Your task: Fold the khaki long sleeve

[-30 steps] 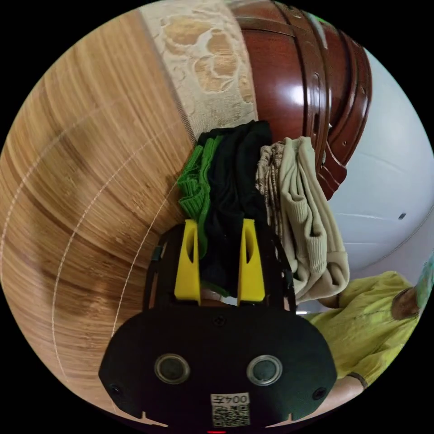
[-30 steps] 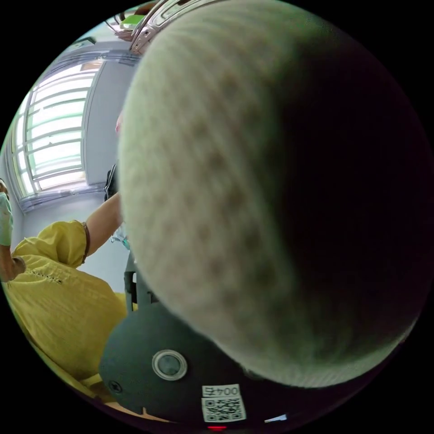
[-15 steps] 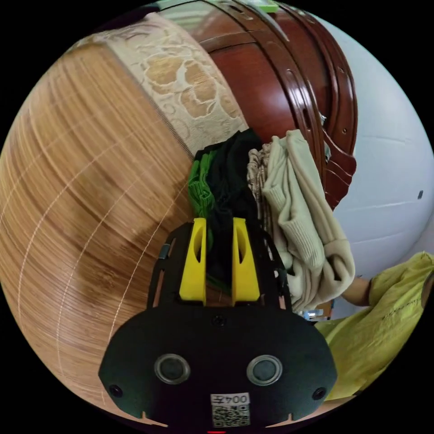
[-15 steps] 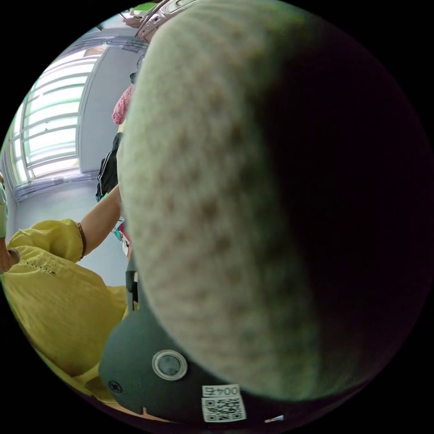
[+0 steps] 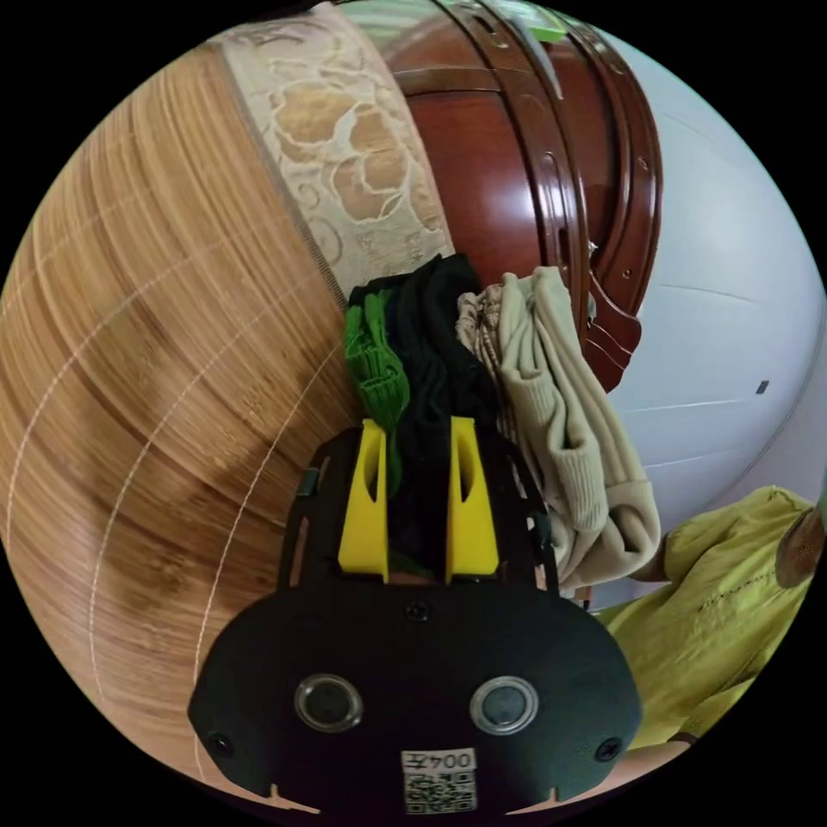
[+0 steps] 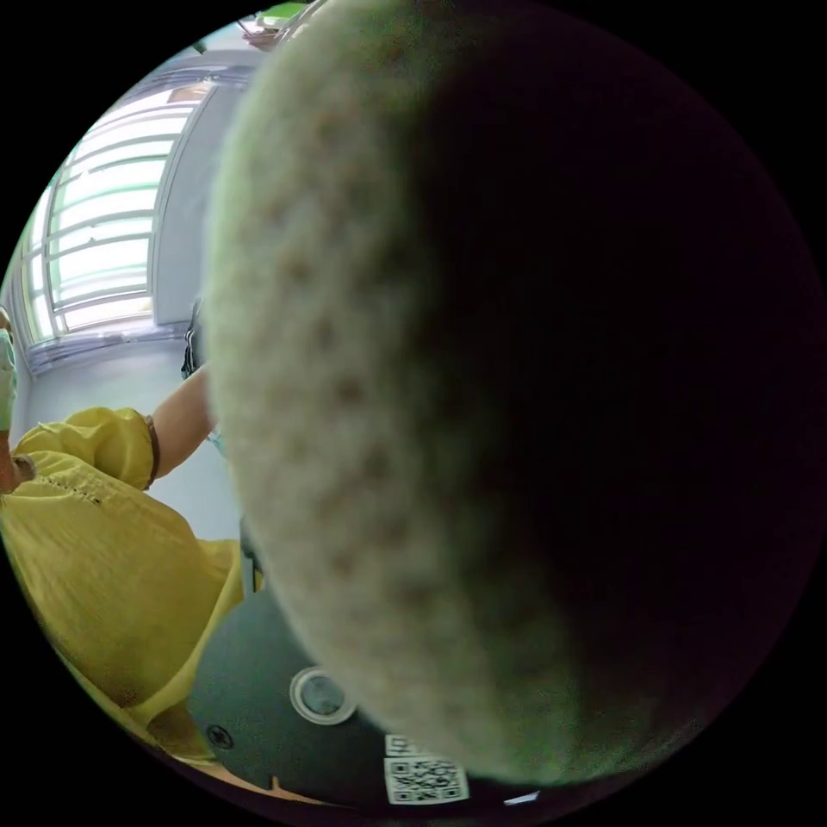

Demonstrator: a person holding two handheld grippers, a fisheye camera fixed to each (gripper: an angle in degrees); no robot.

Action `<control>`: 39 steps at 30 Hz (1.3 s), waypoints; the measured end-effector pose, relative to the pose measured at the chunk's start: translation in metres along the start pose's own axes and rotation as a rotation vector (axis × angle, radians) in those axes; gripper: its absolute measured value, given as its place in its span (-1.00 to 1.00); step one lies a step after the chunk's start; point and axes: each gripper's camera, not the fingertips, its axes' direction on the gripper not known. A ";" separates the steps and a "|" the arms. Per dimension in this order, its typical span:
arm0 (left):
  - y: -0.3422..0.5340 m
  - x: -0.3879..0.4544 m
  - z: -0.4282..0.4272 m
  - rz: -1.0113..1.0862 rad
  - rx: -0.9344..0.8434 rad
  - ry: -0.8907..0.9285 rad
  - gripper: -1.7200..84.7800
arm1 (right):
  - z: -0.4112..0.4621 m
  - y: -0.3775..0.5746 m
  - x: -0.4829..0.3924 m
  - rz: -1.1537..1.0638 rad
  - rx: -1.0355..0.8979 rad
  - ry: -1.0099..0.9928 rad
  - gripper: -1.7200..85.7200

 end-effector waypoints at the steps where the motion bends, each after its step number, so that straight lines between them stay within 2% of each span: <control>1: 0.003 0.006 -0.005 0.017 0.006 -0.019 -0.72 | 0.003 -0.006 -0.003 -0.011 -0.001 0.012 -0.56; 9: 0.001 0.016 -0.061 0.081 0.085 -0.115 -0.74 | 0.029 -0.074 -0.031 -0.073 0.034 -0.002 -0.57; 23: -0.038 0.005 -0.174 0.132 0.240 -0.308 -0.76 | 0.071 -0.261 -0.092 -0.184 0.100 -0.046 -0.57; 39: -0.067 -0.004 -0.247 0.091 0.352 -0.463 -0.76 | 0.078 -0.434 -0.150 -0.234 0.048 -0.016 -0.55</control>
